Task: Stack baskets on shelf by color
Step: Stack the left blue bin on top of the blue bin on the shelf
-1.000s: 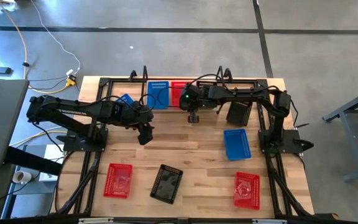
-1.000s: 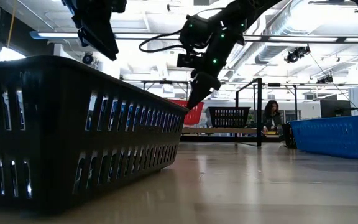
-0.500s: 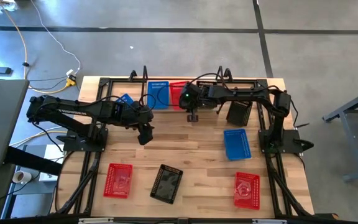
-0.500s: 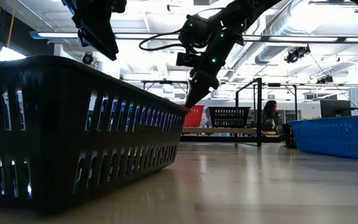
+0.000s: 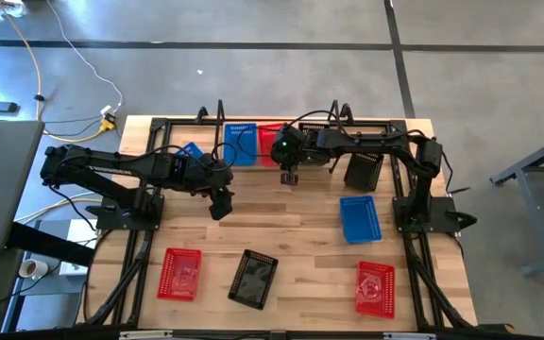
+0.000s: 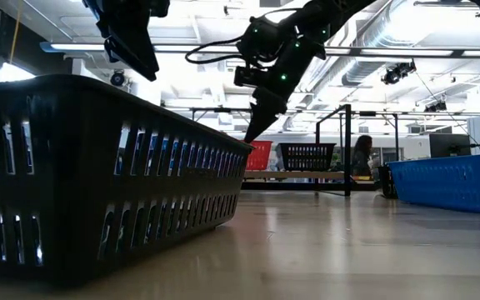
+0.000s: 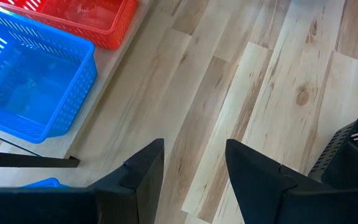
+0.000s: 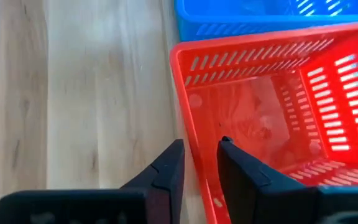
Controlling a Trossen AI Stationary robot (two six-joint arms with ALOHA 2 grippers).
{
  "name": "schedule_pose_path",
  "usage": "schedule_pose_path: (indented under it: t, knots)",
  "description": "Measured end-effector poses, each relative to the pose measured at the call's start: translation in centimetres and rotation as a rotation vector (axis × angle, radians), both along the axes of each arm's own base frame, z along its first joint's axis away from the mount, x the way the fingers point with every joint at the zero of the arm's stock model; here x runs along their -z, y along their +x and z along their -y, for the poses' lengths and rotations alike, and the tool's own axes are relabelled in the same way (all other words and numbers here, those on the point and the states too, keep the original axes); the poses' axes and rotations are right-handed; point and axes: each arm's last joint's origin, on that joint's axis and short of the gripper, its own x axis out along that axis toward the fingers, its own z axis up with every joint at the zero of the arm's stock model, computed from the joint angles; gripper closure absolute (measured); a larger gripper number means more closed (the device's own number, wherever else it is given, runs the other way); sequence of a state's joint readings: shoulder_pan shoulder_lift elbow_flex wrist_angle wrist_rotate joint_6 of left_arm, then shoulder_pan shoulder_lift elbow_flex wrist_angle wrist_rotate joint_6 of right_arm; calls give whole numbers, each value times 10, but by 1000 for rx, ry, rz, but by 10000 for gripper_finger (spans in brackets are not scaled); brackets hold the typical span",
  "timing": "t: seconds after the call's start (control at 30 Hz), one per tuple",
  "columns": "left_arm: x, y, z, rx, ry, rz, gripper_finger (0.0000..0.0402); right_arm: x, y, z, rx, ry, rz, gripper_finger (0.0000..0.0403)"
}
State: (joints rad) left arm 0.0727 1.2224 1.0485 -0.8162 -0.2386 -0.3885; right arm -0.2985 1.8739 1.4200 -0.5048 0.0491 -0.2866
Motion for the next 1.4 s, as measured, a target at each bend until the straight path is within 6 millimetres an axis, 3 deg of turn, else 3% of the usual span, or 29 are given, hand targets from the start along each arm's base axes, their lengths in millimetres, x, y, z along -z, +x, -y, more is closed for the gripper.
schedule_pose_path:
  t: [0.23,0.57,0.8,1.1,1.4]
  knots:
    - [2,-3,0,-7,-7,-37,240,-26,-9,-13,64,45,61,320]
    - [13,-20,-2,-131,-49,-202,240,-57,-21,-51,90,35,104,320]
    - [37,-30,-7,-170,-68,-300,240,-59,-25,-65,106,-2,70,320]
    - [69,-48,-24,-311,-73,-413,241,-58,-27,-65,134,19,54,320]
    - [87,-61,-30,-367,-32,-495,241,-58,-27,-65,133,32,53,320]
